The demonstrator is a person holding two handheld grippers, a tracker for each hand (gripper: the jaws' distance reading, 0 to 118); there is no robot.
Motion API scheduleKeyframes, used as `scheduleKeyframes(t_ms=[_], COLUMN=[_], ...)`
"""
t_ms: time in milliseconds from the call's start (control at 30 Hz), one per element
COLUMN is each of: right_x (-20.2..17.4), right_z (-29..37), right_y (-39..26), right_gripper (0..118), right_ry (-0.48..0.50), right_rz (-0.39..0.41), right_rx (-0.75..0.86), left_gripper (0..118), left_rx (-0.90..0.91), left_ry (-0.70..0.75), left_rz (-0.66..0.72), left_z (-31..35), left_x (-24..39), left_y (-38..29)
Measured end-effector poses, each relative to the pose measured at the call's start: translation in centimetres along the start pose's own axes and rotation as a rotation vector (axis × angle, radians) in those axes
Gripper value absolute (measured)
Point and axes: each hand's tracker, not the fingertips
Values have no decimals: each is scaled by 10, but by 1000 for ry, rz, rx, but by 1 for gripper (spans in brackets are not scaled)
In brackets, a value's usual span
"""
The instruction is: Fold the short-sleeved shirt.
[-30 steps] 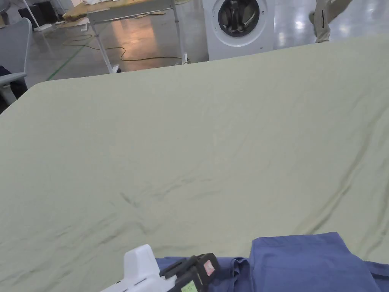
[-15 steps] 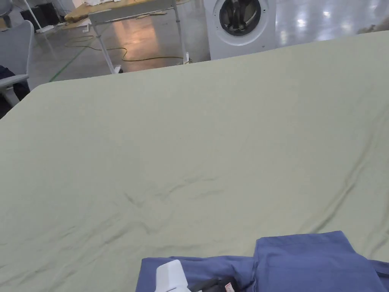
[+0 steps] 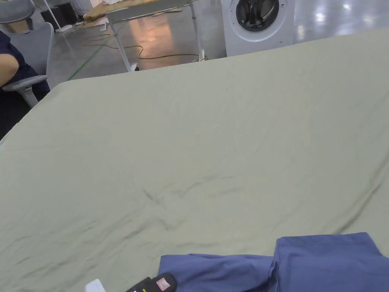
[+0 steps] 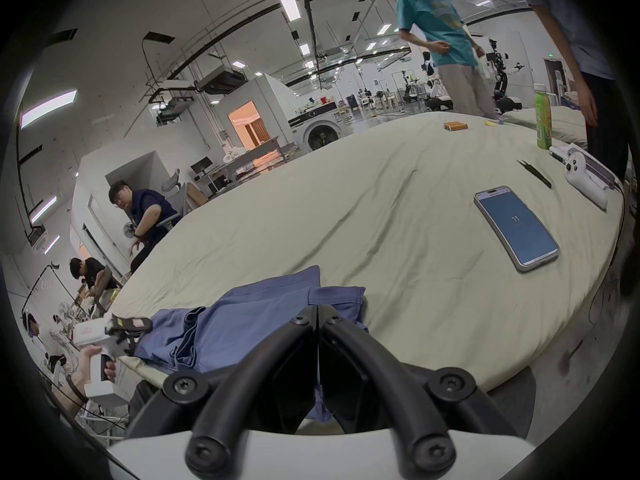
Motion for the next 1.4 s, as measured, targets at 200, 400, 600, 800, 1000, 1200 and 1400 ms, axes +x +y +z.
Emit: scheduleKeyframes(t_ms=[200, 400, 600, 800, 1000, 1200, 1400], right_x=[-7, -3, 1, -13, -7, -1, 3], right_z=[7, 6, -2, 3, 17, 18, 27], right_y=[6, 7, 6, 5, -9, -15, -17], right_gripper=[0, 0, 0, 0, 0, 0, 0], right_ry=[-2, -5, 11, 33, 21, -5, -25], right_rz=[22, -10, -41, -43, -26, -78, -79], right_rx=[-1, 9, 5, 13, 1, -10, -5], left_gripper=[4, 4, 4, 4, 4, 41, 56], left_rx=[91, 190, 129, -139, -351, -424, -419], left_ry=[10, 12, 97, -155, -152, -128, -167], left_rz=[35, -85, -419, -419, -523, -613, -529], left_z=[8, 63, 70, -14, -98, -145, -143], left_x=[0, 38, 131, 166, 186, 196, 191], left_y=[0, 22, -7, -50, -110, -149, -135])
